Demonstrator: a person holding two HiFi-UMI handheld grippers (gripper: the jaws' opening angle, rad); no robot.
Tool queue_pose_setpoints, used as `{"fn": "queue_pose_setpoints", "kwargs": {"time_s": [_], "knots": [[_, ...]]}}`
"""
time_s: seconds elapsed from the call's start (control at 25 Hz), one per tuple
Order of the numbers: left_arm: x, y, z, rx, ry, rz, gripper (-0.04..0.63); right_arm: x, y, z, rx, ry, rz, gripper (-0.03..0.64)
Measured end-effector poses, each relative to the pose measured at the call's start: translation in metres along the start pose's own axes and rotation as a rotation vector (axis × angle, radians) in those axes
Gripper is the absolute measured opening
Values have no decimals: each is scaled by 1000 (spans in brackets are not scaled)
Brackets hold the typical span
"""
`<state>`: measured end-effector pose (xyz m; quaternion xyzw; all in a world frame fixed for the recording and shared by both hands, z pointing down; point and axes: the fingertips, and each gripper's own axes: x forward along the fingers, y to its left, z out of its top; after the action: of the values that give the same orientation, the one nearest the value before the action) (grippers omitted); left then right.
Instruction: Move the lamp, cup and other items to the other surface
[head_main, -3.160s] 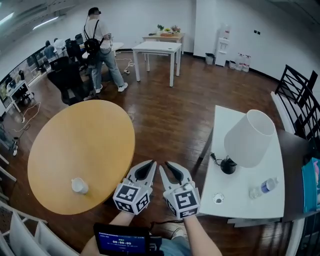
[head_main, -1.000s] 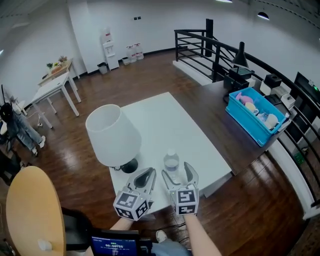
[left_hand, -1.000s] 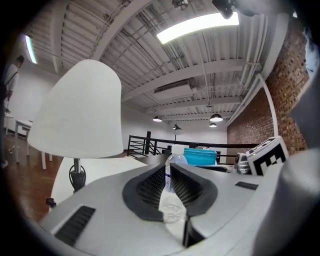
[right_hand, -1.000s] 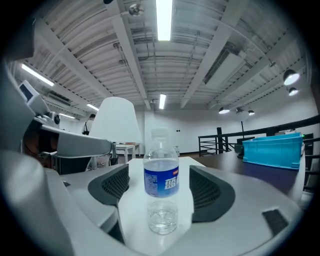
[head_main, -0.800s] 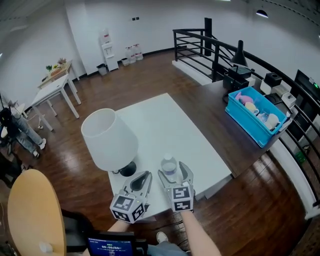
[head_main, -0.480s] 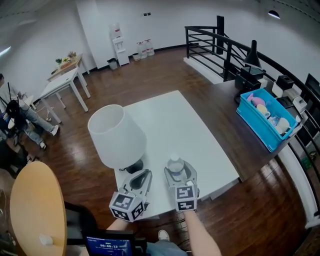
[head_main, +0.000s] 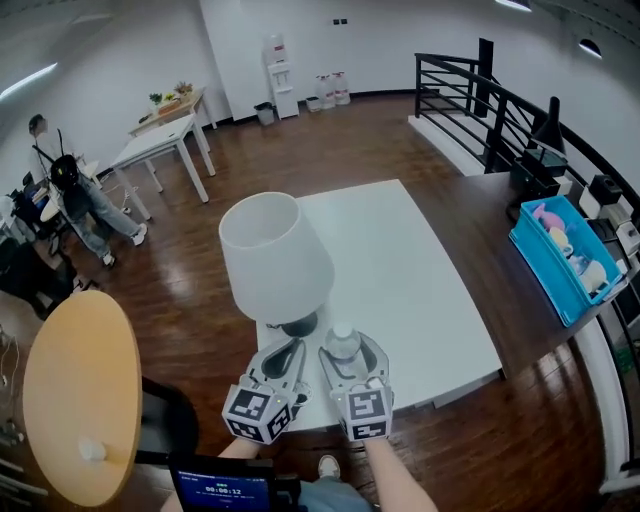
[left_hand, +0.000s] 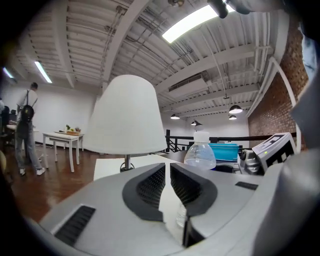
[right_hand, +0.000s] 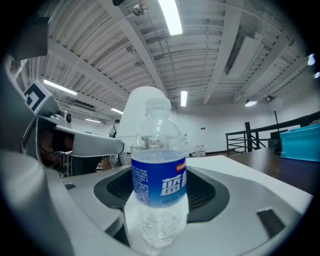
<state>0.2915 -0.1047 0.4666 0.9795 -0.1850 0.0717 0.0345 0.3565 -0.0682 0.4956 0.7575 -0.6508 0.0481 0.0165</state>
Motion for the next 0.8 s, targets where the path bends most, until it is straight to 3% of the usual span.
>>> {"fn": "queue_pose_setpoints", "kwargs": {"time_s": [0.44, 0.8], "knots": [[-76, 79, -14, -51, -34, 248, 25, 39, 112, 2, -46, 8, 272, 287], [-185, 173, -19, -85, -80, 482, 12, 76, 258, 18, -91, -20, 526, 287]]}}
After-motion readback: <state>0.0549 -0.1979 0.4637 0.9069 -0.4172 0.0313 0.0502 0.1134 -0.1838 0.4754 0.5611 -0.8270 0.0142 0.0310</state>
